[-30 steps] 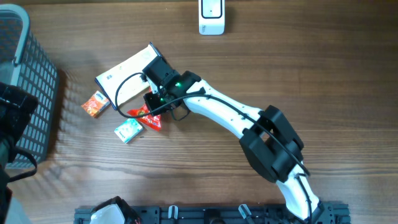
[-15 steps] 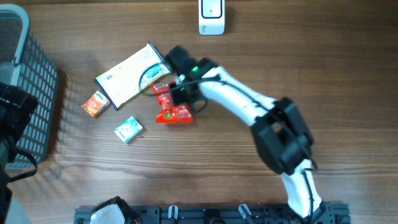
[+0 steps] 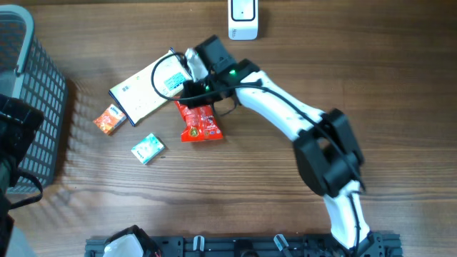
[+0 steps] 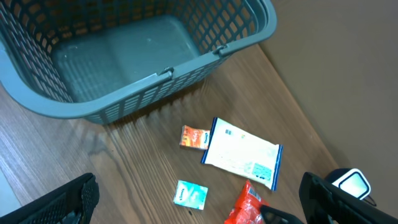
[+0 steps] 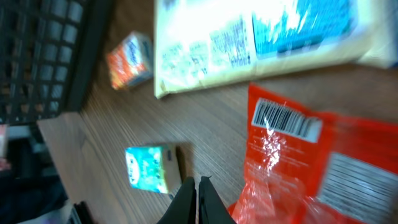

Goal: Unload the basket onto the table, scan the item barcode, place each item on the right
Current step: 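Lift the red bag and turn it to show its barcode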

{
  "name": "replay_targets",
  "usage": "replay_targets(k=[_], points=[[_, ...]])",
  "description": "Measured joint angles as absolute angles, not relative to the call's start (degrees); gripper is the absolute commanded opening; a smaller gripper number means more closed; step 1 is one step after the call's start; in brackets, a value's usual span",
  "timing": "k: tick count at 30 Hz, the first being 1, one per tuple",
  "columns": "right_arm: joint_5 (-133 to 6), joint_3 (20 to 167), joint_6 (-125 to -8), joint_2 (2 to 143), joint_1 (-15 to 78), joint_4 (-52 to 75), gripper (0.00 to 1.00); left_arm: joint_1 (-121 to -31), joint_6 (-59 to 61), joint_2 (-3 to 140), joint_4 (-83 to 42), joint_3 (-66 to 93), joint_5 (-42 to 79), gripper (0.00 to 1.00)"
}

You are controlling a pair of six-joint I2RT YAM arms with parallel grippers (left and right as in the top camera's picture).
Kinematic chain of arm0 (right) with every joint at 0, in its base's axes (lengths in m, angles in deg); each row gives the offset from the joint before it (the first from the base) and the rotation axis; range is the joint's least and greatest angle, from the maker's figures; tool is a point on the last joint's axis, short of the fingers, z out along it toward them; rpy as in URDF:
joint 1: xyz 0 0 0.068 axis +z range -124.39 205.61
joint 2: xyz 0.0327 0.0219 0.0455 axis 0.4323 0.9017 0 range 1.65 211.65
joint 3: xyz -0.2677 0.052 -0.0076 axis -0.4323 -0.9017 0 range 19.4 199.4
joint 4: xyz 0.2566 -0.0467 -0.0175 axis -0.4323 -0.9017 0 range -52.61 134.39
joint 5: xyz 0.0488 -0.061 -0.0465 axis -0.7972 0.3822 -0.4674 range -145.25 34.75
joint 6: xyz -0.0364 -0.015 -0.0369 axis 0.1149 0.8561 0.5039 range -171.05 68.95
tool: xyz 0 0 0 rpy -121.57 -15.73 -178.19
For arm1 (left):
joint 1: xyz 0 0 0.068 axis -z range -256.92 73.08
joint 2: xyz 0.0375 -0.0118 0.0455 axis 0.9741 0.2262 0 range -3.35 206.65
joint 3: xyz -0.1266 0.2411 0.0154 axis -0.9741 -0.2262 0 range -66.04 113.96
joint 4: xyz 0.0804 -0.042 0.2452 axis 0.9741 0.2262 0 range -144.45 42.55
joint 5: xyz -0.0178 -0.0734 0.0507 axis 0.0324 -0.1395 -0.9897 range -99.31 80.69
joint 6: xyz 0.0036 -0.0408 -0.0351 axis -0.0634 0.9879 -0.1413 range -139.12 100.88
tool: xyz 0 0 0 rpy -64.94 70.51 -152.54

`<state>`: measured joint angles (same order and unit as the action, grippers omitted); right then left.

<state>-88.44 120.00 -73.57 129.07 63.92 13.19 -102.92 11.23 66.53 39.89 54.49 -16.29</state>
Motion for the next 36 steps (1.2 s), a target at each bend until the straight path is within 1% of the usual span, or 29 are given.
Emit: replay_targets(k=[6, 14, 16, 19, 22, 25, 30, 36], points=[[-94.3, 120.0, -75.7, 138.0, 63.7, 16.6, 0.04, -102.9, 11.2, 66.5, 39.9, 54.5, -16.3, 1.0], [-100.7, 120.0, -75.8, 138.4, 63.5, 13.8, 0.04, -102.9, 11.2, 66.5, 39.9, 54.5, -16.3, 1.0], [-99.6, 119.8, -75.2, 137.0, 63.5, 10.1, 0.04, -102.9, 11.2, 66.5, 39.8, 54.5, -16.3, 1.0], [-94.8, 119.4, -74.8, 130.9, 63.3, 5.4, 0.04, -102.9, 11.2, 66.5, 39.8, 54.5, -16.3, 1.0], [-89.6, 119.4, -74.6, 123.5, 62.8, 2.7, 0.04, -102.9, 11.2, 66.5, 39.8, 54.5, -16.3, 1.0], [-85.7, 119.9, -74.5, 119.3, 62.2, 1.4, 0.04, -102.9, 11.2, 66.5, 39.8, 54.5, -16.3, 1.0], [-84.5, 118.0, -74.4, 121.3, 62.1, 4.9, 0.04, -102.9, 11.2, 66.5, 39.9, 54.5, -16.3, 1.0], [-87.0, 114.9, -76.5, 130.3, 62.3, 6.3, 0.04, -102.9, 11.2, 66.5, 39.8, 54.5, -16.3, 1.0]])
